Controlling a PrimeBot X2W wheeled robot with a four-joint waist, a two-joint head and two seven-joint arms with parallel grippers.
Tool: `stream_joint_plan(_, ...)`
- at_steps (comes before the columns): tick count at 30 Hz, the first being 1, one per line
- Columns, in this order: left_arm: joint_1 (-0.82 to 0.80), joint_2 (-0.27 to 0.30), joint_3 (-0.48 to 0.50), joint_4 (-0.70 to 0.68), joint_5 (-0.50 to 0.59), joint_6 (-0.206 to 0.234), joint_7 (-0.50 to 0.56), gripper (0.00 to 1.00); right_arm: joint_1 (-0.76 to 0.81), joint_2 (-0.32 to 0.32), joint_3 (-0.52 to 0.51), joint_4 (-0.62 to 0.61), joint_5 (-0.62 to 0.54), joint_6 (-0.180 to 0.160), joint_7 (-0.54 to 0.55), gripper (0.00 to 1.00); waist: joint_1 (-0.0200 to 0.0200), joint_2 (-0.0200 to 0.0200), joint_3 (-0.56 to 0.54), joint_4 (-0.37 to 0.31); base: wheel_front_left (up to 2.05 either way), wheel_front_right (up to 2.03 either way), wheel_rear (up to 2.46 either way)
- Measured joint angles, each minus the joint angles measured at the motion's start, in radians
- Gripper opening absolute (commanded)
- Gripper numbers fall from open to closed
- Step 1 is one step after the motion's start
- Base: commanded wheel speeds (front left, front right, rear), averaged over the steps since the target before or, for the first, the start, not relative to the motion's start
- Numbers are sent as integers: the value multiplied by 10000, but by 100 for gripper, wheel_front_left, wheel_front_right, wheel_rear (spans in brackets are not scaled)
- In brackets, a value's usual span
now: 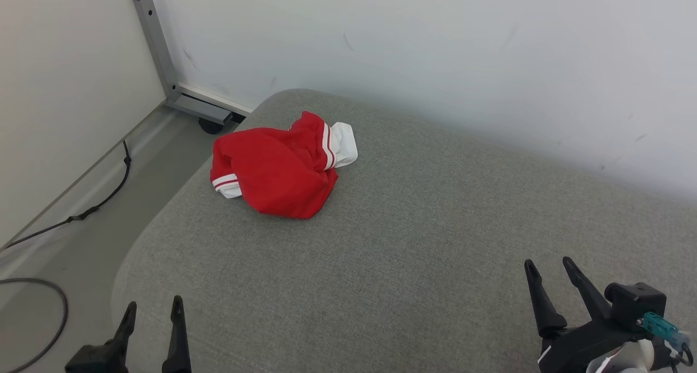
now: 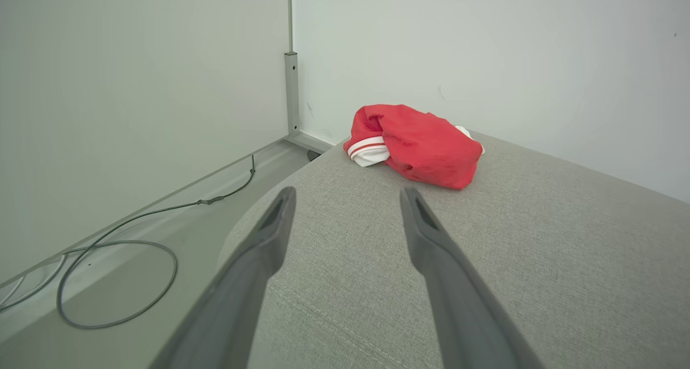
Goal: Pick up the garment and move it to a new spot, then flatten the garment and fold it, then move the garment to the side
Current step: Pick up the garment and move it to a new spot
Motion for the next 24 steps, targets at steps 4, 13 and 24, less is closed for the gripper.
stream_joint_plan(4, -334, 128, -128, 35, -6, -67, 144, 100, 1, 2, 2, 92, 0, 0, -2, 100, 0, 0, -13, -34, 0, 0, 0)
stream_joint_plan(13, -2611, 575, -198, 1292, -240, -1001, 771, 100, 67, 136, 270, 71, -79, 12, 0, 100, 0, 0, -125, -330, 0, 0, 0)
stream_joint_plan(24, -5006, 928, 128, 3329, -844, -1789, 1388, 100, -263, 105, 602, -535, -435, 88, 198, 100, 0, 0, 258, -1334, 0, 0, 0)
